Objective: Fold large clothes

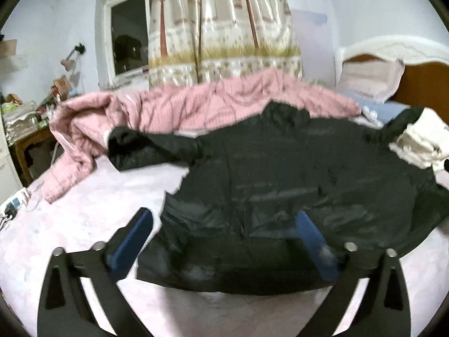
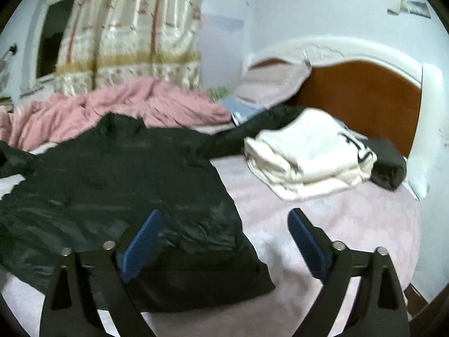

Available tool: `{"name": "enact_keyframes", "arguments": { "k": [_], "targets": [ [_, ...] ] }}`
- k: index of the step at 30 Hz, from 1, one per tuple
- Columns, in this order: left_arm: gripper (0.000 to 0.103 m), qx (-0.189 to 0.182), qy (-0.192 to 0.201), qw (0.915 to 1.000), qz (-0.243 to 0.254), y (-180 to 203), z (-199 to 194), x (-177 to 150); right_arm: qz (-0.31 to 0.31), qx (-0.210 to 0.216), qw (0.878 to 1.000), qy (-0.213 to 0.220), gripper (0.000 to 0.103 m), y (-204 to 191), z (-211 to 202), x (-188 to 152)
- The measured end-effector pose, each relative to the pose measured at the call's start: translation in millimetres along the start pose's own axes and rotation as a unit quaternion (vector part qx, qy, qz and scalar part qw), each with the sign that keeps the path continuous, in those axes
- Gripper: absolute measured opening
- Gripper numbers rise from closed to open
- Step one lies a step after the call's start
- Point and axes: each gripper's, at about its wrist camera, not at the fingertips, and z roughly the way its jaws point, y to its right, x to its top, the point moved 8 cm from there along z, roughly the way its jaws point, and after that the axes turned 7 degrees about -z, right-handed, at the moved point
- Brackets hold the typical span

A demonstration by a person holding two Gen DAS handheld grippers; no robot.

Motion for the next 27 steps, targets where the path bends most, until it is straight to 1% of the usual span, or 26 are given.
{"name": "enact_keyframes", "arguments": {
  "k": [3,5,6,7,9,11,12,13,14,15,17,18,19,20,21,22,23,24,25,27],
  "targets": [
    [0.103,-0.007,0.012,0.9999,0.006,-5.2,-10.3,6.5,0.012,0.018,0.999,0.038,0.103,0.4,-9.8,10.4],
    [0.103,-0.014,0.002,0.9999,0.000,-13.0,-8.6,7.6,0.013,0.022,0.998,0.059,0.103,1.0,-12.4,14.2],
    [0.103,-0.020,-0.005,0.9998,-0.005,-18.0,-5.7,9.4,0.010,0.022,0.998,0.060,0.103,1.9,-10.9,14.6],
    [0.103,-0.020,-0.011,0.9997,-0.009,-24.4,-1.3,12.2,0.003,0.026,0.998,0.053,0.103,1.7,-7.3,15.3],
    [0.103,-0.018,-0.025,0.9993,-0.020,-38.5,13.4,20.8,0.001,0.050,0.998,0.042,0.103,1.3,-0.1,14.9],
    [0.100,-0.031,-0.049,0.9976,-0.036,-47.9,32.7,25.6,0.010,0.111,0.994,0.018,0.103,-5.1,11.2,12.1],
    [0.096,-0.044,-0.064,0.9962,-0.040,-48.8,41.1,24.4,0.013,0.125,0.992,0.008,0.101,-7.0,15.7,11.0],
    [0.093,-0.064,-0.084,0.9935,-0.043,-48.5,54.6,22.6,0.011,0.145,0.989,-0.011,0.093,-12.7,24.2,8.4],
    [0.093,-0.074,-0.099,0.9914,-0.045,-48.2,65.7,20.4,0.006,0.167,0.985,-0.030,0.090,-20.2,32.9,5.1],
    [0.093,-0.074,-0.114,0.9897,-0.045,-50.3,79.5,15.9,0.001,0.176,0.983,-0.049,0.086,-25.2,41.4,1.0],
    [0.090,-0.042,-0.146,0.9875,-0.042,-58.0,102.5,0.2,-0.011,0.143,0.985,-0.098,0.076,-28.0,65.9,-11.3],
    [0.083,-0.017,-0.167,0.9849,-0.042,-65.0,114.2,-11.3,-0.010,0.132,0.984,-0.119,0.063,-27.0,75.4,-16.7],
    [0.079,0.010,-0.189,0.9810,-0.045,-74.7,125.3,-24.2,0.003,0.125,0.982,-0.142,0.052,-21.9,85.7,-22.7],
    [0.079,0.019,-0.201,0.9776,-0.058,-81.6,132.6,-34.5,0.025,0.118,0.981,-0.155,0.050,-13.9,93.4,-27.0],
    [0.081,0.011,-0.213,0.9740,-0.078,-86.1,137.8,-42.4,0.036,0.112,0.980,-0.160,0.048,-8.7,97.5,-30.4],
    [0.081,0.003,-0.215,0.9724,-0.090,-89.1,138.8,-43.8,0.049,0.097,0.979,-0.175,0.041,-0.8,106.1,-34.7],
    [0.081,0.007,-0.210,0.9733,-0.092,-90.9,137.2,-41.6,0.058,0.086,0.975,-0.195,0.039,4.6,116.2,-40.6],
    [0.081,0.018,-0.206,0.9741,-0.090,-92.5,136.2,-41.6,0.065,0.090,0.972,-0.206,0.038,7.2,121.6,-44.3],
    [0.082,0.022,-0.208,0.9740,-0.088,-93.1,136.7,-43.8,0.072,0.095,0.971,-0.208,0.038,8.1,125.0,-45.3],
    [0.082,0.032,-0.204,0.9751,-0.082,-93.2,134.5,-43.3,0.063,0.088,0.973,-0.204,0.038,11.6,125.6,-45.2]
  ]
}}
